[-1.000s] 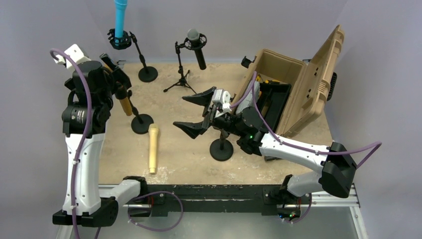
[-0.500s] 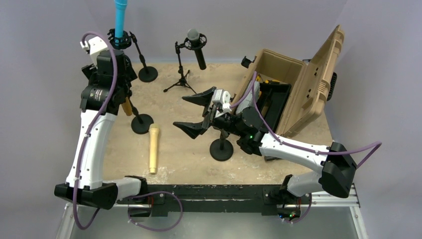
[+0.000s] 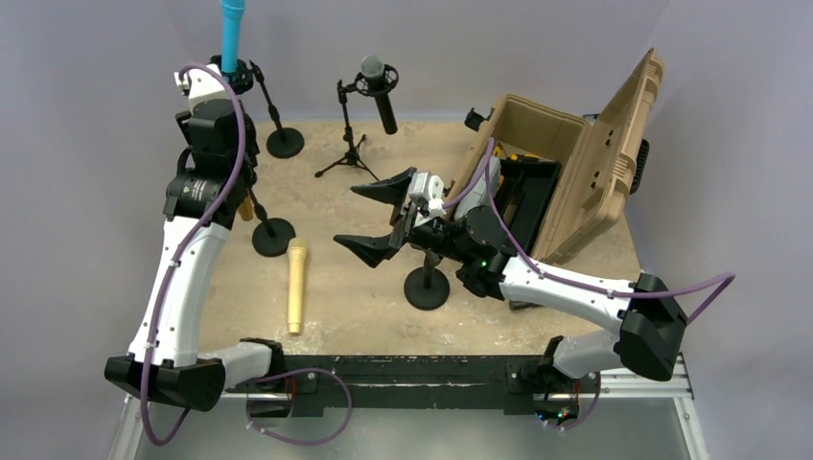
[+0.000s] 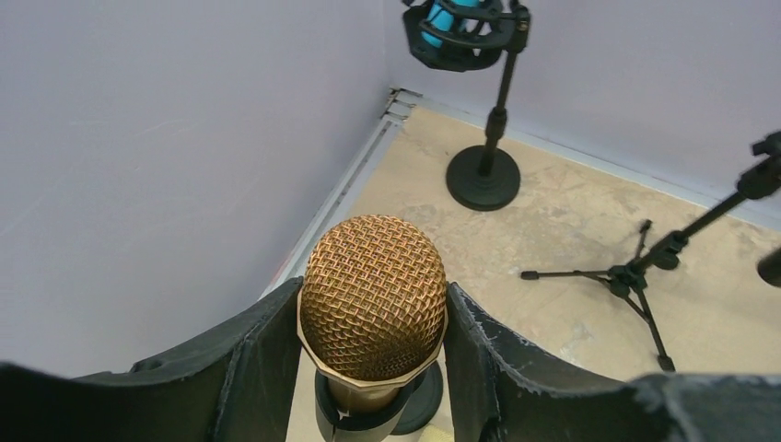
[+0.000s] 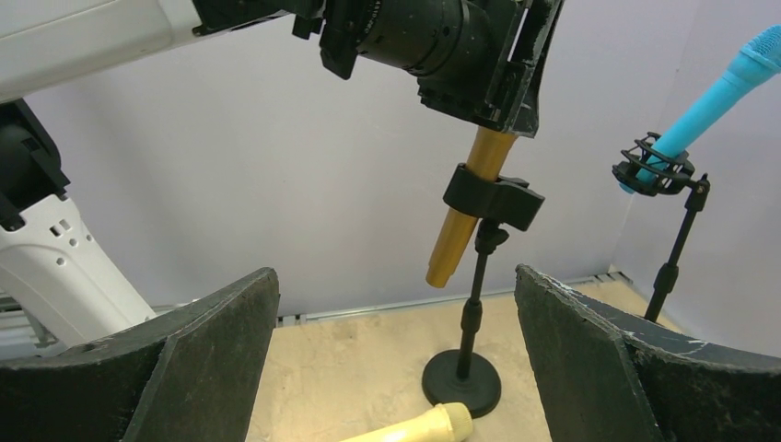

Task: Remove the microphone from the stand

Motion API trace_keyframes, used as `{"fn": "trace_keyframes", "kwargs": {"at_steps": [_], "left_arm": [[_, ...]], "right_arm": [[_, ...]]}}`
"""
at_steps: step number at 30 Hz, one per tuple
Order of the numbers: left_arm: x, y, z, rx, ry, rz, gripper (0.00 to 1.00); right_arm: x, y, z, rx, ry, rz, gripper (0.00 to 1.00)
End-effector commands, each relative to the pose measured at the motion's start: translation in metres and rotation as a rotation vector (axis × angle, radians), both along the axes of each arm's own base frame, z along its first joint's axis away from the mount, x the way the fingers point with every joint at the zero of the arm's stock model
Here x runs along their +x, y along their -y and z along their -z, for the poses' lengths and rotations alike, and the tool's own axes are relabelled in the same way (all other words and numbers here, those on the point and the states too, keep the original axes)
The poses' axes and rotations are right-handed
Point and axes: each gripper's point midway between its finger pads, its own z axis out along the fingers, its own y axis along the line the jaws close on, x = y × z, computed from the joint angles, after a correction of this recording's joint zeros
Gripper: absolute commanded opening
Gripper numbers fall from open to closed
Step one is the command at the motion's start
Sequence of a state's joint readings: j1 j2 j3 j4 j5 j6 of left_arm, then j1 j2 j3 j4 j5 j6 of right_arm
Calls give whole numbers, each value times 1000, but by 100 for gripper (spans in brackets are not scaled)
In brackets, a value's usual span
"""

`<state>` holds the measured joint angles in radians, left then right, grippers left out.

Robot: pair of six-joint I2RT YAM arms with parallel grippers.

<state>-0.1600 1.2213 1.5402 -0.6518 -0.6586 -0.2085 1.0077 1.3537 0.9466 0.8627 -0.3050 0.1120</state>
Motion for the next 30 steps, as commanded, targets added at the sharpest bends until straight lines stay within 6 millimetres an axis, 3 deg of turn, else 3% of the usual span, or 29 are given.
{"fn": "trace_keyframes", "kwargs": {"at_steps": [1, 6, 11, 18, 23, 26, 30], "left_arm": [[5, 22, -34, 48, 127, 195, 26], [6, 34, -43, 75, 134, 302, 0], [2, 33, -61, 176, 162, 342, 0], [-4, 36, -111, 263, 308, 370, 0], [-12, 44, -135, 261, 402, 407, 0], [-22, 65, -140, 196, 439, 519, 0], [-42, 116, -137, 44, 456, 793, 0]], "right_arm": [[-2, 4, -18, 51, 31, 7, 97], [0, 1, -15, 45, 24, 6, 97], [3, -3, -11, 34, 12, 5, 97], [5, -9, -10, 26, 1, -2, 97], [4, -9, -12, 33, -4, -10, 97], [5, -8, -13, 35, -9, -2, 97], [12, -5, -15, 36, -20, 40, 96]]}}
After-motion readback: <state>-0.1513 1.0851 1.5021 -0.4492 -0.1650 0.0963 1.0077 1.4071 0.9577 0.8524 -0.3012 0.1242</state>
